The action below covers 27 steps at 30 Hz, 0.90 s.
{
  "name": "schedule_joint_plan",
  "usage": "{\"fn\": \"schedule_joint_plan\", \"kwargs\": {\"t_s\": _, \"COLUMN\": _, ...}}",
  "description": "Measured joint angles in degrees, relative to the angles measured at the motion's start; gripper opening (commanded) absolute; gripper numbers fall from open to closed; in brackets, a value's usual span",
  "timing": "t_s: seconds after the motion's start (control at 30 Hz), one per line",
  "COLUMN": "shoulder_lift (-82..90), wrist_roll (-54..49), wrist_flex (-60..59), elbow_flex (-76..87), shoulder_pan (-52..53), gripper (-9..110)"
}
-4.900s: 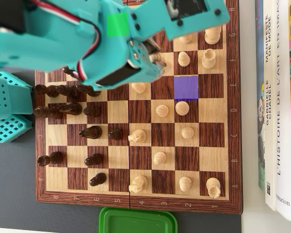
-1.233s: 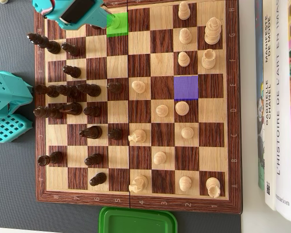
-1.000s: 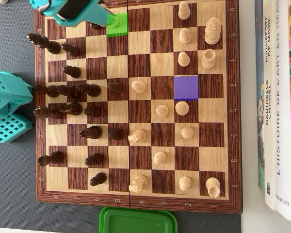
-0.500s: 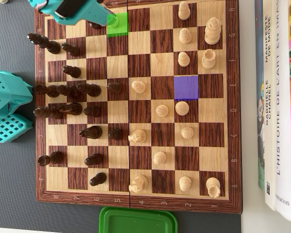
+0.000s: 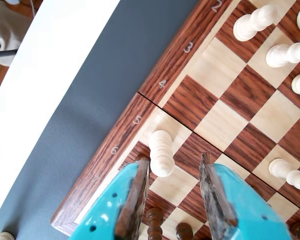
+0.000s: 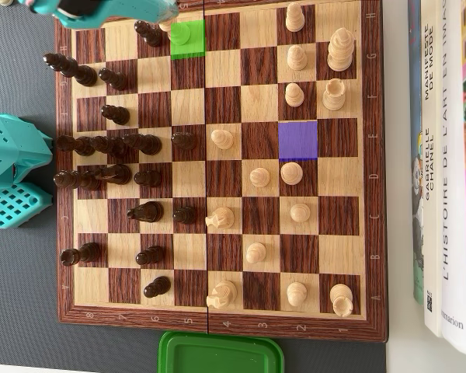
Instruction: Play chess
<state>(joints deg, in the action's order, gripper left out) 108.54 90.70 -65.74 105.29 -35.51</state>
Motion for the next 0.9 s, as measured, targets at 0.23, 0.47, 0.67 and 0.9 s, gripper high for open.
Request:
{"fn": "schedule_joint_plan", "kwargs": {"t_s": 0.23, "shoulder_lift": 6.3, "wrist_roll": 0.0, "wrist_flex": 6.2, "elbow_flex": 0.0, "shoulder_pan": 4.5, "gripper": 16}}
{"fn": "schedule_joint_plan", "kwargs": {"t_s": 0.47, "shoulder_lift": 14.1, "wrist_roll": 0.0, "wrist_flex": 13.1, "elbow_flex": 0.0, "shoulder_pan": 11.9, "gripper": 16}}
{"fn": "schedule_joint_plan", "kwargs": {"t_s": 0.67, "shoulder_lift": 20.4, "wrist_roll": 0.0, "wrist_flex": 20.3, "elbow_flex": 0.0, "shoulder_pan": 18.2, "gripper": 16}}
{"fn": "schedule_joint_plan", "kwargs": {"t_s": 0.9, "shoulder_lift": 25.8, "wrist_roll": 0.0, "wrist_flex": 30.1, "elbow_flex": 2.4, "shoulder_pan": 23.4, "gripper": 16}}
